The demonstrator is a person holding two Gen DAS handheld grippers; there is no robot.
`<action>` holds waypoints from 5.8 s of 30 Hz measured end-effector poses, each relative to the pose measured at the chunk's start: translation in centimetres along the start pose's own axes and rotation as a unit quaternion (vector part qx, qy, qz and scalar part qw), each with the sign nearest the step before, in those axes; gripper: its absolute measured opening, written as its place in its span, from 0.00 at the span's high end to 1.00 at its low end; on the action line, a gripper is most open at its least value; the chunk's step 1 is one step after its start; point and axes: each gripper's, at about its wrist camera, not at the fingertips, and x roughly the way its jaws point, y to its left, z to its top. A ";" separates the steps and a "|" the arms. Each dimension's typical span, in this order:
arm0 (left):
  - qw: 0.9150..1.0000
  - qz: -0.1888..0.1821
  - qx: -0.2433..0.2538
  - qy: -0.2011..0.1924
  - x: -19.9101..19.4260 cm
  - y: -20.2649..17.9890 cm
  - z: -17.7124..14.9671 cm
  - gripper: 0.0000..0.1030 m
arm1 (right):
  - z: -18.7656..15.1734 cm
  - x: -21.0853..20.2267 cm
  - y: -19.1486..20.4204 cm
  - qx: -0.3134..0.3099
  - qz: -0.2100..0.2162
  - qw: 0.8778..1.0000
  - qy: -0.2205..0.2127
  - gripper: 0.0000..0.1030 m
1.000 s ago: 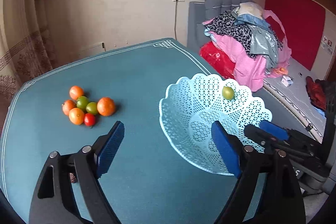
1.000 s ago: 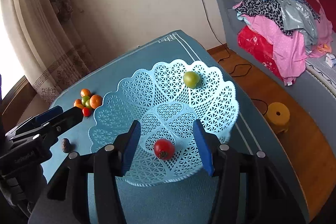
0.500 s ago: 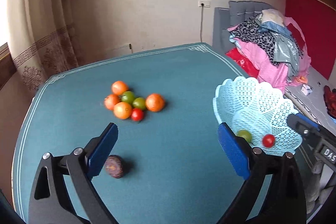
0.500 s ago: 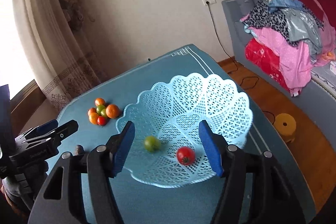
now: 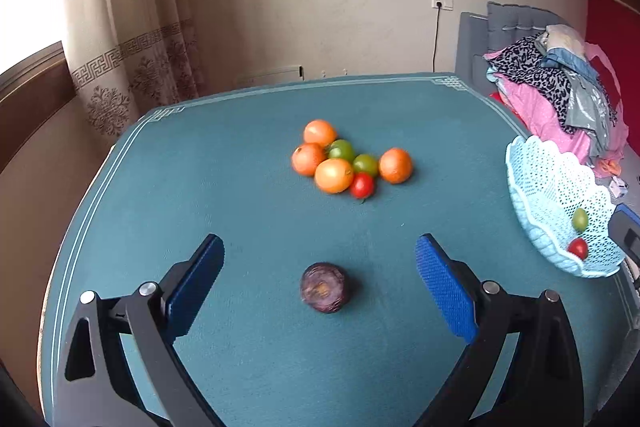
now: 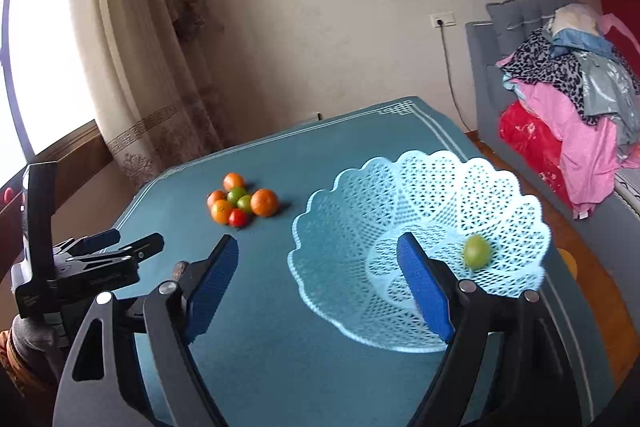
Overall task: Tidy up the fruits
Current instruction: 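Move the left gripper to the purple fruit and close on it, then grasp an orange with the right gripper while the left gripper holds the purple fruit, then lower the orange and purple fruit into the blue basket and open both grippers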
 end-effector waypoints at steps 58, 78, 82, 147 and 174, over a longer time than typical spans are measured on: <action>0.995 0.031 -0.091 0.017 4.2 6.1 -3.2 0.59 | 1.9 20.0 15.1 -0.141 0.053 0.979 0.139 0.50; 0.990 0.031 -0.133 0.044 5.5 8.7 -3.6 0.59 | 1.6 24.3 17.6 -0.183 0.020 0.973 0.142 0.65; 0.989 0.032 -0.140 0.044 5.3 9.0 -3.6 0.59 | 0.8 23.2 18.1 -0.193 0.042 0.969 0.147 0.65; 0.999 -0.030 -0.010 -0.025 -1.7 -2.3 -0.3 0.59 | 2.6 0.7 -2.8 0.039 -0.057 0.997 0.028 0.65; 0.988 -0.136 0.058 -0.036 -2.0 -12.8 3.0 0.59 | 1.2 0.6 -8.8 0.087 -0.085 0.992 0.029 0.63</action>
